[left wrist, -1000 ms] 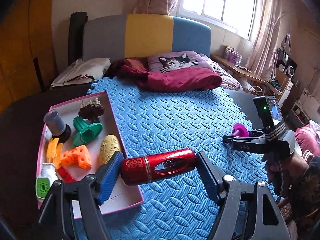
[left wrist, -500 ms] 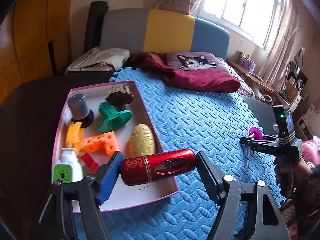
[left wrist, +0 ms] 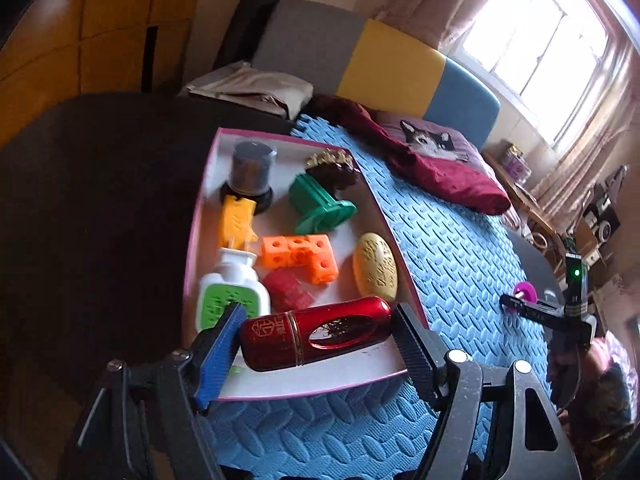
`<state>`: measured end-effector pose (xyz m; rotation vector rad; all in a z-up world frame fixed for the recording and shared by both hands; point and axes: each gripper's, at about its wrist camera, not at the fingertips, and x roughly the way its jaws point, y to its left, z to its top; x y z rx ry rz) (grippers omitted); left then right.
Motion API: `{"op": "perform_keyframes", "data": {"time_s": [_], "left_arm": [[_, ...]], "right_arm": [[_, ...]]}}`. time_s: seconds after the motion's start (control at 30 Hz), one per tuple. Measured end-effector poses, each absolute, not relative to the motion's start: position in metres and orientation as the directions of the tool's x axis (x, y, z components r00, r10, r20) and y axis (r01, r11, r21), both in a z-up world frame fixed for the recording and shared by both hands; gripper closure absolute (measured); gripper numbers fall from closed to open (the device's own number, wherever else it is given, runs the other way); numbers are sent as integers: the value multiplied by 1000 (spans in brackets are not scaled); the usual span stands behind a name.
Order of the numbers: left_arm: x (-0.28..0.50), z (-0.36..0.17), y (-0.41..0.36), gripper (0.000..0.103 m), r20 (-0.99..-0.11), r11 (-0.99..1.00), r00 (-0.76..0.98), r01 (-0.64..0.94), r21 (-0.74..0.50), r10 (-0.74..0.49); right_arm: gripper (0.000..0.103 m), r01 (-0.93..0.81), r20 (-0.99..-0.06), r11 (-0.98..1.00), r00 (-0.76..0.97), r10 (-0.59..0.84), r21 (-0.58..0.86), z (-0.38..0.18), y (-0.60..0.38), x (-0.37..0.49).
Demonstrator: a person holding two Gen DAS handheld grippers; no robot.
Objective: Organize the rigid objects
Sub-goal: 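Lower the red tube into the tray and open the left gripper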
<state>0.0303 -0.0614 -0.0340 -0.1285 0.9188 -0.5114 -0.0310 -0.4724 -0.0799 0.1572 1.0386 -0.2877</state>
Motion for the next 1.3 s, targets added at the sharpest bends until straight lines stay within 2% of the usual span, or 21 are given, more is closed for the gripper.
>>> {"op": "perform_keyframes", "data": {"time_s": [0.4, 0.6, 1.07, 1.3], "left_arm": [[40, -58, -122, 27, -762, 843, 441, 479, -247, -474], [41, -65, -113, 27, -774, 865, 449, 436, -247, -447], [26, -28, -95, 22, -726, 923, 609, 374, -90, -318], [24, -24, -80, 21, -730, 940, 622, 330, -83, -283]], "right_arm": [[50, 308, -865, 951, 475, -160, -7, -80, -473, -31], [50, 306, -865, 952, 475, -160, -7, -80, -473, -31], [50, 307, -865, 952, 476, -160, -7, -80, -473, -31], [50, 309, -863, 951, 479, -161, -6, -80, -473, -31]]}}
